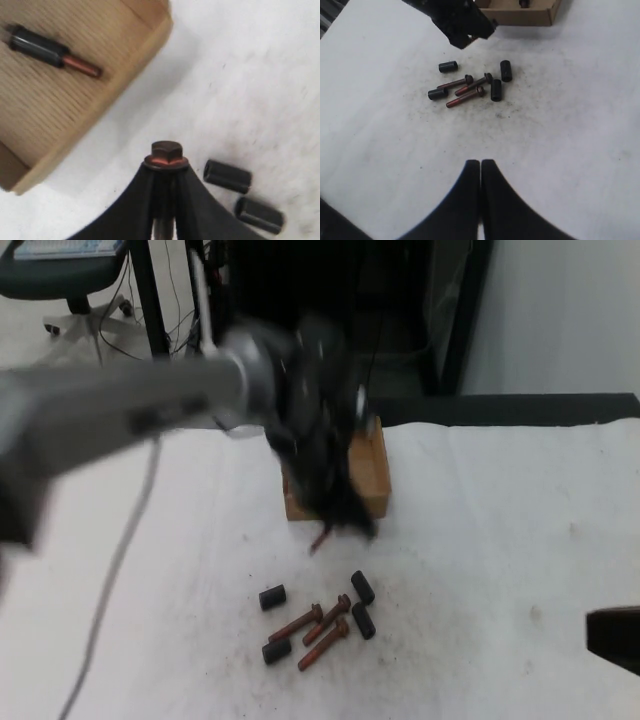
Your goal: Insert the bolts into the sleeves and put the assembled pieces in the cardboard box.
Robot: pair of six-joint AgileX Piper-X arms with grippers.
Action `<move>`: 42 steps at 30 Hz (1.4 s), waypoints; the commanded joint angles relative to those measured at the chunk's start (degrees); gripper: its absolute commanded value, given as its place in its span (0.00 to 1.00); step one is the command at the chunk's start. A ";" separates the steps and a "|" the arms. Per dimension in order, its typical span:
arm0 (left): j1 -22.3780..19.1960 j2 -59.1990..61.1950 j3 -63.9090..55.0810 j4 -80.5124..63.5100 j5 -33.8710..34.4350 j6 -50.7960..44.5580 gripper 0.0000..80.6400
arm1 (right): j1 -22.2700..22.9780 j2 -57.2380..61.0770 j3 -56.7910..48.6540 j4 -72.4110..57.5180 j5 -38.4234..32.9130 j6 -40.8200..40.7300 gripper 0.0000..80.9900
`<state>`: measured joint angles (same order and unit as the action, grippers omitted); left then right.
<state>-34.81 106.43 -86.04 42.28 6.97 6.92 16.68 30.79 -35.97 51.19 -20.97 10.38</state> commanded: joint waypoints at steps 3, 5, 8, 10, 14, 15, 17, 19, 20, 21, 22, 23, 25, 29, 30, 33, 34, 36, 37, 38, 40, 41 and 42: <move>-0.05 -12.84 4.49 -2.80 -0.19 -5.99 0.00 | -0.20 6.56 1.11 -5.72 -0.56 0.05 0.01; -0.05 -20.13 10.75 -5.85 2.05 -6.11 0.00 | 0.11 11.01 1.10 -8.37 -1.69 -0.08 0.01; 0.00 -31.52 22.59 -11.36 4.54 -6.61 0.00 | 0.36 18.94 0.80 -15.10 -4.35 0.18 0.01; 0.00 -40.34 31.63 -16.27 6.28 -10.54 0.00 | 1.17 24.30 0.25 -19.80 -4.48 0.54 0.01; 0.00 -58.11 52.21 -34.19 7.24 -22.24 0.00 | 3.98 34.91 -3.49 -23.37 -4.04 0.05 0.01; 0.00 -62.65 57.44 -40.32 7.24 -25.79 0.00 | 4.88 37.85 -5.01 -23.24 -3.16 -0.37 0.01; 0.00 -69.79 66.28 -52.58 7.24 -30.93 0.00 | 6.84 43.04 -8.12 -22.31 -0.43 -2.90 0.01; 0.00 -75.35 74.44 -63.98 6.65 -33.09 0.00 | 8.56 48.74 -11.91 -20.24 2.81 -4.31 0.01; 0.00 -77.89 77.55 -68.95 6.58 -33.18 0.00 | 9.07 51.03 -14.28 -18.66 4.29 -5.12 0.01; 0.00 -80.05 80.05 -71.97 6.59 -33.16 0.00 | 9.59 53.69 -16.80 -16.97 5.36 -5.97 0.01; 0.00 -81.92 81.79 -73.00 6.59 -34.40 0.00 | 10.05 56.35 -19.32 -15.21 6.22 -6.47 0.01; 0.00 -83.45 82.79 -72.84 6.59 -35.82 0.00 | 10.19 58.36 -21.86 -13.95 6.54 -6.56 0.01; 0.00 -85.27 84.12 -70.78 7.26 -37.26 0.00 | 10.22 62.77 -26.64 -11.19 6.54 -6.54 0.00; 0.00 -85.71 84.17 -68.21 7.32 -35.17 0.00 | 10.22 69.34 -33.82 -7.78 6.54 -6.54 0.15; 0.00 -85.71 84.17 -68.21 7.32 -33.91 0.00 | 10.22 70.61 -35.41 -7.31 6.54 -6.54 0.22; 0.00 -85.71 84.17 -67.88 7.32 -32.54 0.00 | 10.22 73.35 -39.23 -6.28 8.22 -6.54 0.39; 0.00 -85.71 84.17 -67.57 7.32 -32.55 0.00 | 10.22 74.11 -40.11 -5.83 9.14 -6.54 0.41; 0.00 -85.71 84.17 -66.77 7.32 -32.55 0.00 | 10.22 75.21 -41.22 -5.05 10.16 -6.54 0.41; 0.00 -85.71 84.17 -66.39 7.32 -32.55 0.00 | 10.22 75.72 -41.68 -4.91 10.20 -7.18 0.40; 0.00 -85.71 84.17 -66.26 7.32 -32.55 0.00 | 10.22 76.07 -41.95 -4.89 10.18 -7.95 0.39; 0.00 -85.71 84.17 -66.06 7.32 -32.08 0.00 | 10.22 77.02 -42.64 -4.89 10.18 -8.80 0.37; 0.00 -85.71 84.17 -66.06 7.32 -31.17 0.00 | 10.50 77.44 -42.91 -4.89 10.18 -8.86 0.37; 0.00 -85.71 84.17 -66.06 7.32 -30.34 0.00 | 10.79 77.91 -43.09 -4.89 10.18 -9.19 0.37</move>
<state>-34.81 21.23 -1.70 -23.36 13.88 -24.56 27.03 107.99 -78.12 45.96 -11.07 2.24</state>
